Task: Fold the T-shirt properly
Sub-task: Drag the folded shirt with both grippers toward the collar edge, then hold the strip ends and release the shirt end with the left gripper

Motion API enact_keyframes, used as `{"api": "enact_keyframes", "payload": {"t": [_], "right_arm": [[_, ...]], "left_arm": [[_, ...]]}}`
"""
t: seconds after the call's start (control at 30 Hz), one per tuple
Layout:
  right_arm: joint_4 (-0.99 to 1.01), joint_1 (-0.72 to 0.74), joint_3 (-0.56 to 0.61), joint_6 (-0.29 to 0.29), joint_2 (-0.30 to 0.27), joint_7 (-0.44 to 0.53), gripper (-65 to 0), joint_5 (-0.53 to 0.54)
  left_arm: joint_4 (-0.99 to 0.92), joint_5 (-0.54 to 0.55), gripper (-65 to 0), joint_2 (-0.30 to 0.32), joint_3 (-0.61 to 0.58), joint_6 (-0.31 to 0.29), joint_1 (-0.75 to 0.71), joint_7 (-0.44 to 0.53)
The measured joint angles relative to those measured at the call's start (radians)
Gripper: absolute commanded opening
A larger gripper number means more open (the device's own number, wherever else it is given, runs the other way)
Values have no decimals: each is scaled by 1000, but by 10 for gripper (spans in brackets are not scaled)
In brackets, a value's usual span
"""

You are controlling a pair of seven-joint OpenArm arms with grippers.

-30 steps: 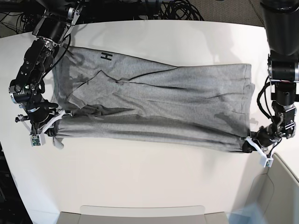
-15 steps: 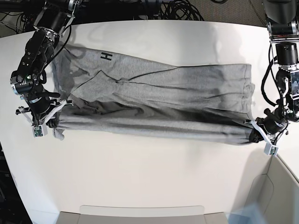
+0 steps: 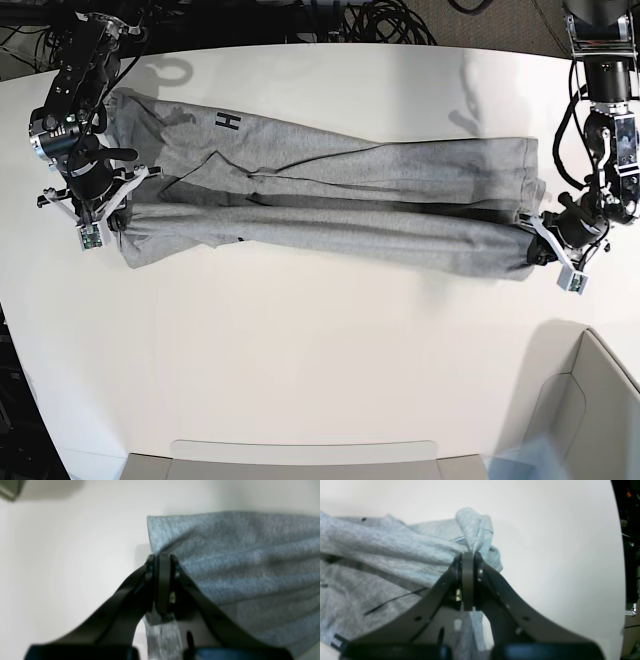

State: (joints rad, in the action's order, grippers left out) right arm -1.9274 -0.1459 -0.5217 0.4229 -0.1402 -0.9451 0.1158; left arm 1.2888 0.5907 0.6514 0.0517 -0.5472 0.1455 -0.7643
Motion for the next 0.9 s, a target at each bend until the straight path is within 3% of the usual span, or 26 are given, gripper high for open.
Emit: {"api": "enact_keyframes", "payload": {"t": [0.2,0.47,0.9], "right_arm": [[-16,-55,0,0,3,3,-650,12],[-17,-120,0,1,5,1,-650,4],[-16,-184,0,1,23,3,-650,-2]], "left_arm": [[50,3,-650,0,148,-2,-65,-76],[109,0,-650,-29,153,1,-152,-96],[111,1,-650,-25,156,2,-217,-95]]}}
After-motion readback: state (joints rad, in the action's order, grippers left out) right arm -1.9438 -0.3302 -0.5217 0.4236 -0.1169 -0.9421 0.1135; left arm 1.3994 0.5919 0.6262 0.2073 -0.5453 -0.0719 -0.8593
